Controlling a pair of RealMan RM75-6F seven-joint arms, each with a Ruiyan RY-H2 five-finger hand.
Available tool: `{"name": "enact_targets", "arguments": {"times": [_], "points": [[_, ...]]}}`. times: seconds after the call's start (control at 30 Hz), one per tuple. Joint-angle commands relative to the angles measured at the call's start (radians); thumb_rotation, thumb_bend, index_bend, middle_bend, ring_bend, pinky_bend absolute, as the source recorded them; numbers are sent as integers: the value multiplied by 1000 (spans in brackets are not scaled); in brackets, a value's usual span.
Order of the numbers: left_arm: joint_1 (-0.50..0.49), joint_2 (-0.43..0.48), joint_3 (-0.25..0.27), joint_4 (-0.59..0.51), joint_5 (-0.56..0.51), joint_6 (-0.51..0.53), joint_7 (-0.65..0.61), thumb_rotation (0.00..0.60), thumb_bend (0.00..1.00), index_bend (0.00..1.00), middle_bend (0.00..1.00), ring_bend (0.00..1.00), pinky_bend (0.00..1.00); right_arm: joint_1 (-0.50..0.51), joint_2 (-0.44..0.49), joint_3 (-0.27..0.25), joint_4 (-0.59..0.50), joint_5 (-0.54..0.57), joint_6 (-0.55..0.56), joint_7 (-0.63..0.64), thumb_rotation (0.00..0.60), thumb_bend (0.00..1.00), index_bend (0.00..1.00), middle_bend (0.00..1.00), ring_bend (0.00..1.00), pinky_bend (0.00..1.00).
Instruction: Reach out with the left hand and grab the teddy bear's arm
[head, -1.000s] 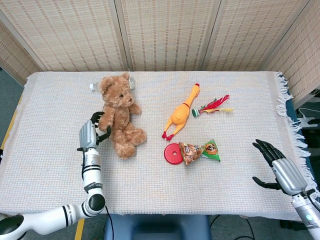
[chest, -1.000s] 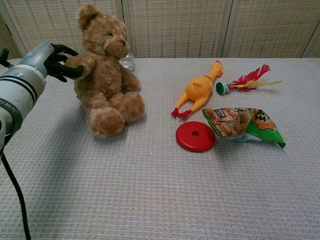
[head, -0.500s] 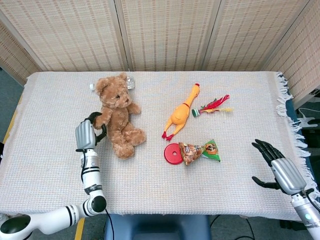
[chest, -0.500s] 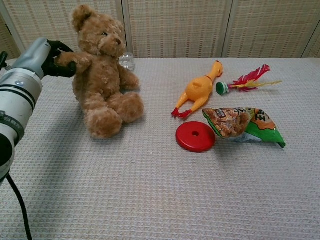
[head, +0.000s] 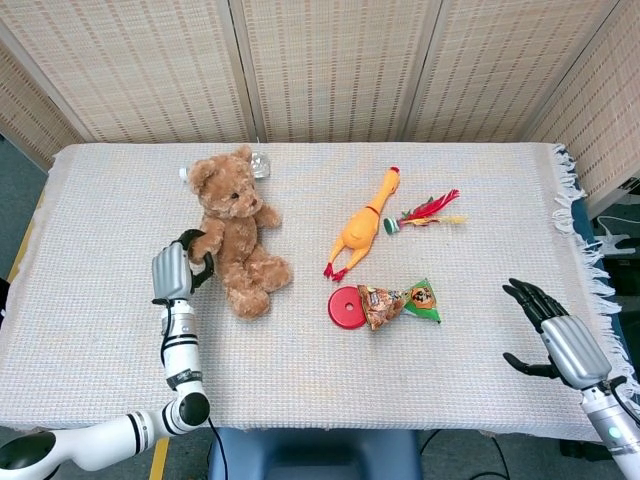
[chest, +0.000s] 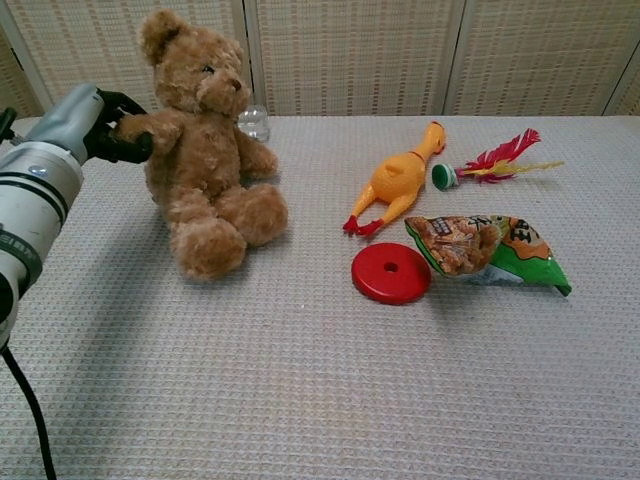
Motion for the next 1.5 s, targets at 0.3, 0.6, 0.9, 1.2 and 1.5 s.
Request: {"name": "enact_targets", "arguments": {"times": [0.3,0.6,0.9,1.2,1.5], "points": [[4,30,-13,-74,-107,-39,115,600,538,416,476,375,405,3,1,3,-3,5,-4,-1,600,111,0,0,0,146],[8,12,-1,-42,-40,-9,63,600,538,404,463,372,410,0,0,-1,-1,3,-3,-2,600,112,0,0,0,146],[8,39,-11,-87,-102,-29,130,600,539,408,462,371,435,1,-1,1,-2,7,-5,-5,600,112,0,0,0,146],[11,31,1,-73,-58,-11,103,600,536,407,458,369,431,3,-1,3,-4,9,-6,-6,600,111,0,0,0,146],[11,42,1,-93,-70,-18,117,600,538,421,467,369,431,2,-2,2,-3,10,-8,-9,600,112,0,0,0,146]]}}
